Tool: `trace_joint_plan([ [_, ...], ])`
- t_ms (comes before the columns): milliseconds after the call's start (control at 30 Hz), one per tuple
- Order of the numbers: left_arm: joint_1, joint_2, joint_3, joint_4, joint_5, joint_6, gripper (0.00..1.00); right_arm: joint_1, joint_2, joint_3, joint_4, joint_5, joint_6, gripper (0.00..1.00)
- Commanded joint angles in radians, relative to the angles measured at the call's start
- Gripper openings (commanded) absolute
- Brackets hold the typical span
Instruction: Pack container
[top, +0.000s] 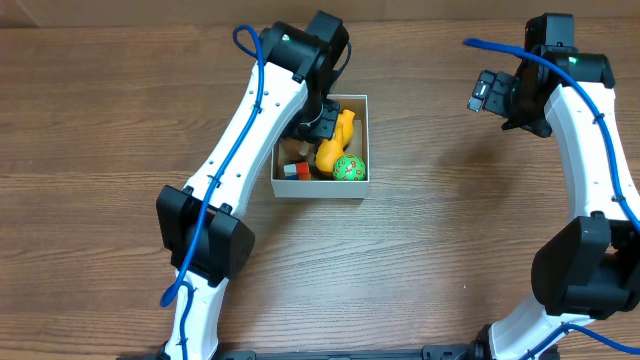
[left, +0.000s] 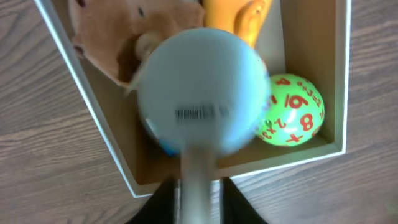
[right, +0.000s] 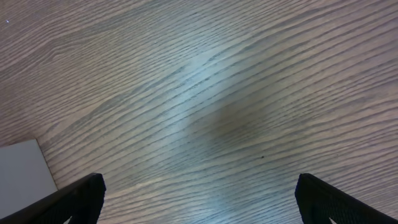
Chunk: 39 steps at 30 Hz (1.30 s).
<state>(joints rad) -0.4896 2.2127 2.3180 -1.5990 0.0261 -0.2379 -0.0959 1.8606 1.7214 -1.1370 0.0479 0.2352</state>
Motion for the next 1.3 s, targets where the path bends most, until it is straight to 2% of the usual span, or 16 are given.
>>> trace_joint_plan([
  [0,-0.005,0.0,0.022,-0.003,0.037,-0.013,0.44,0.002,-0.032,0.021,0.006,-0.005,0.005,1.0],
  [100,-0.003,0.0,0.023,0.005,0.048,-0.01,0.53,0.002,-0.032,0.021,0.006,-0.005,0.005,1.0],
  [300,0.048,-0.002,0.069,0.057,0.052,-0.01,0.54,0.002,-0.032,0.021,0.006,-0.005,0.005,1.0],
  [433,0.16,-0.002,0.179,0.079,0.042,-0.033,0.58,0.002,-0.032,0.021,0.006,-0.005,0.005,1.0],
  [667,0.365,-0.002,0.238,0.079,0.043,-0.04,0.75,0.002,-0.032,0.021,0.006,-0.005,0.005,1.0],
  [833,0.451,-0.002,0.237,0.07,0.051,-0.04,1.0,0.002,-0.032,0.021,0.006,-0.005,0.005,1.0],
  [1267,0.469,-0.002,0.237,0.04,0.052,-0.055,1.0,0.002,-0.032,0.021,0.006,-0.005,0.005,1.0],
])
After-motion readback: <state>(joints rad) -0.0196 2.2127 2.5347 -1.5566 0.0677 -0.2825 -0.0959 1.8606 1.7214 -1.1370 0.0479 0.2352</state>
